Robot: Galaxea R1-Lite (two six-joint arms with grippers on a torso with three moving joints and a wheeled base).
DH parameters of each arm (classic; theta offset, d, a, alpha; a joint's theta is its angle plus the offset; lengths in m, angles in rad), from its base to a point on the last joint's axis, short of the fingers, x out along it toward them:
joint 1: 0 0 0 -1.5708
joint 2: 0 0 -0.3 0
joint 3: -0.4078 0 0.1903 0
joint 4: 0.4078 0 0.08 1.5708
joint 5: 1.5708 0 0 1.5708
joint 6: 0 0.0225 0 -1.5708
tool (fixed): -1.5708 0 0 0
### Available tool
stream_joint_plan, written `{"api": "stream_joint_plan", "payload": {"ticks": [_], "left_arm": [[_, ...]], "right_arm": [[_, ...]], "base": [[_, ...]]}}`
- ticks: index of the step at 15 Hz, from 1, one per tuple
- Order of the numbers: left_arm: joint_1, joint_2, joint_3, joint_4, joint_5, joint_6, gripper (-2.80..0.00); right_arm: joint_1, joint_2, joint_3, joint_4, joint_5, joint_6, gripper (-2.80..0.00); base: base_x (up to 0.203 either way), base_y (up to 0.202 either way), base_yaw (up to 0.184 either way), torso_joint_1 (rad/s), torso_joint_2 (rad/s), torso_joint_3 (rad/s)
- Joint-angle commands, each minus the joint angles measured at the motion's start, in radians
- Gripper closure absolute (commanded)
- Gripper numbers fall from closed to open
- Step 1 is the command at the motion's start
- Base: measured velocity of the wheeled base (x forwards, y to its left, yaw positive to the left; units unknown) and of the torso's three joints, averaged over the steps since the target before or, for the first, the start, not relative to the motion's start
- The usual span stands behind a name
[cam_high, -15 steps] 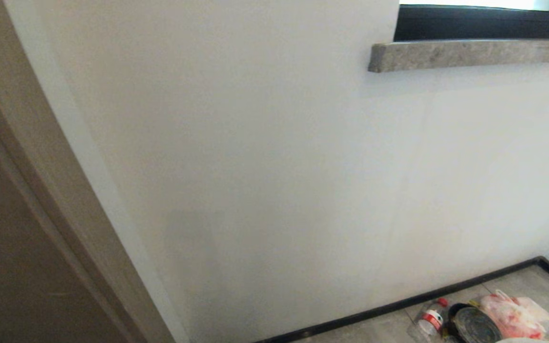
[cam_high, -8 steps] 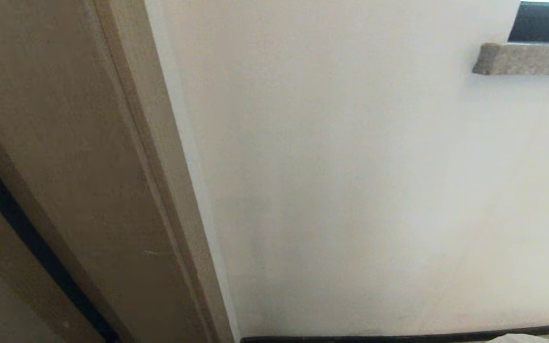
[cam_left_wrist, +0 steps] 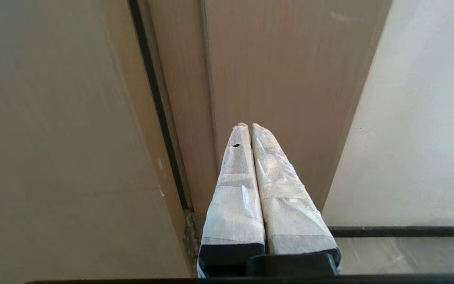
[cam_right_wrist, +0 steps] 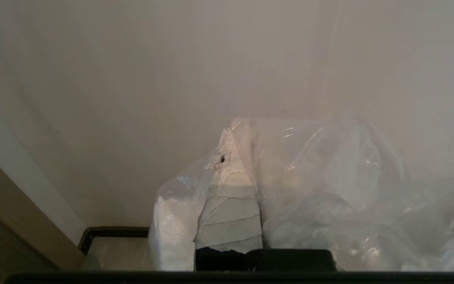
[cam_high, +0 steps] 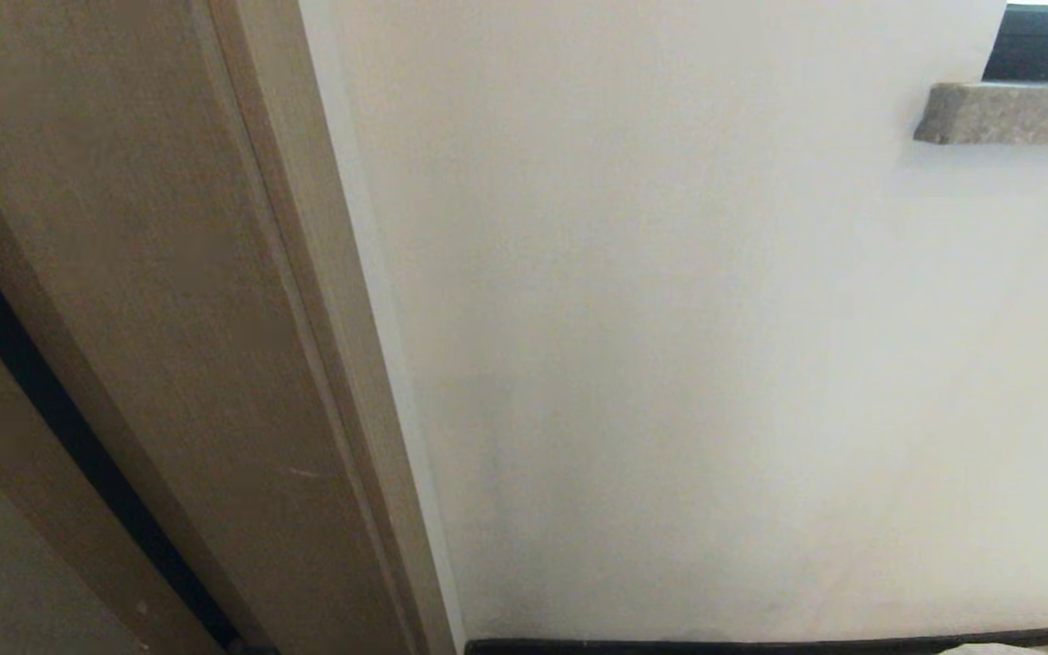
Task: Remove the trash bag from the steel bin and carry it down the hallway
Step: Put the trash bag at the door
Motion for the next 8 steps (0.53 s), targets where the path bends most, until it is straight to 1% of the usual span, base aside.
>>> {"api": "stream_joint_plan", "payload": {"ticks": [1, 8], "left_arm": [[0.001, 0.000, 0.003, 0.000, 0.000, 0.000, 0.00], [0.001, 0.000, 0.003, 0.000, 0.000, 0.000, 0.00]], "right_arm": [[0.000, 0.000, 0.002, 0.000, 0.000, 0.000, 0.00], [0.000, 0.000, 0.002, -0.002, 0.000, -0.002, 0.00]], "base": [[0.000, 0.000, 0.000, 0.000, 0.00, 0.000], [0.000, 0.000, 0.000, 0.000, 0.00, 0.000]]}}
